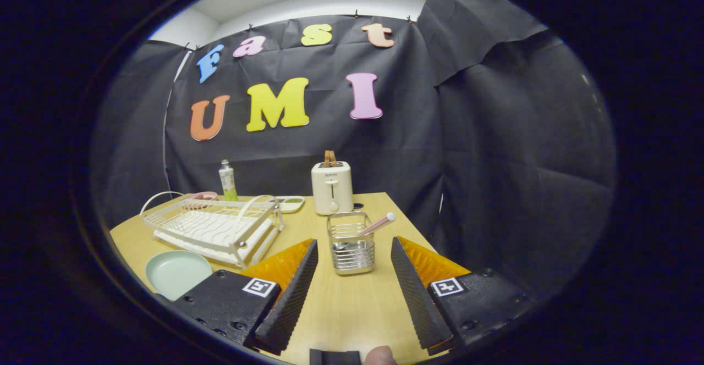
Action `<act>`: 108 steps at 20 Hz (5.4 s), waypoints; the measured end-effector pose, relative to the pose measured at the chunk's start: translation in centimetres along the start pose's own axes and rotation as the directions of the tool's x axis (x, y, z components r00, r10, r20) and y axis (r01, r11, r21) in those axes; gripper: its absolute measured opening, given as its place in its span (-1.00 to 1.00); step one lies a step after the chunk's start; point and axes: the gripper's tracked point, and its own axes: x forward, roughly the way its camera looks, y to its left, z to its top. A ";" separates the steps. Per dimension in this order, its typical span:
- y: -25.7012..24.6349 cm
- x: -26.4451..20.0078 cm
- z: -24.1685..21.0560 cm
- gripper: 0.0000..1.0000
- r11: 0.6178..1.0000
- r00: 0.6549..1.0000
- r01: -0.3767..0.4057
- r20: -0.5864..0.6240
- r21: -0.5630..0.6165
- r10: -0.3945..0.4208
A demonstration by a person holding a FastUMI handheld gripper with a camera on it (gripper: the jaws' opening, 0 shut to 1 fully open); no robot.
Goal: Take the plate from the dish rack, then take the spoon from the basket and place it into the plate.
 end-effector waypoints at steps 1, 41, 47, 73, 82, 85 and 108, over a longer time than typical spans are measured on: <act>-0.6 1.4 0.1 0.75 1.000 1.000 -0.010 0.002 0.015 0.010; 22.4 -10.9 10.5 -0.80 0.866 0.870 -0.492 -0.039 -0.084 0.491; 30.8 -11.2 3.3 -0.80 0.746 0.748 -0.654 -0.254 -0.128 0.613; 33.4 -5.8 -2.2 0.49 0.780 0.757 -0.616 -0.350 -0.105 0.551; 28.0 -7.6 1.9 0.67 0.929 0.945 -0.328 -0.049 -0.173 0.325; 25.7 -9.0 2.3 0.91 0.966 0.976 -0.208 0.024 -0.155 0.214; 21.5 -23.6 1.8 1.00 0.982 0.963 -0.105 0.232 -0.157 0.140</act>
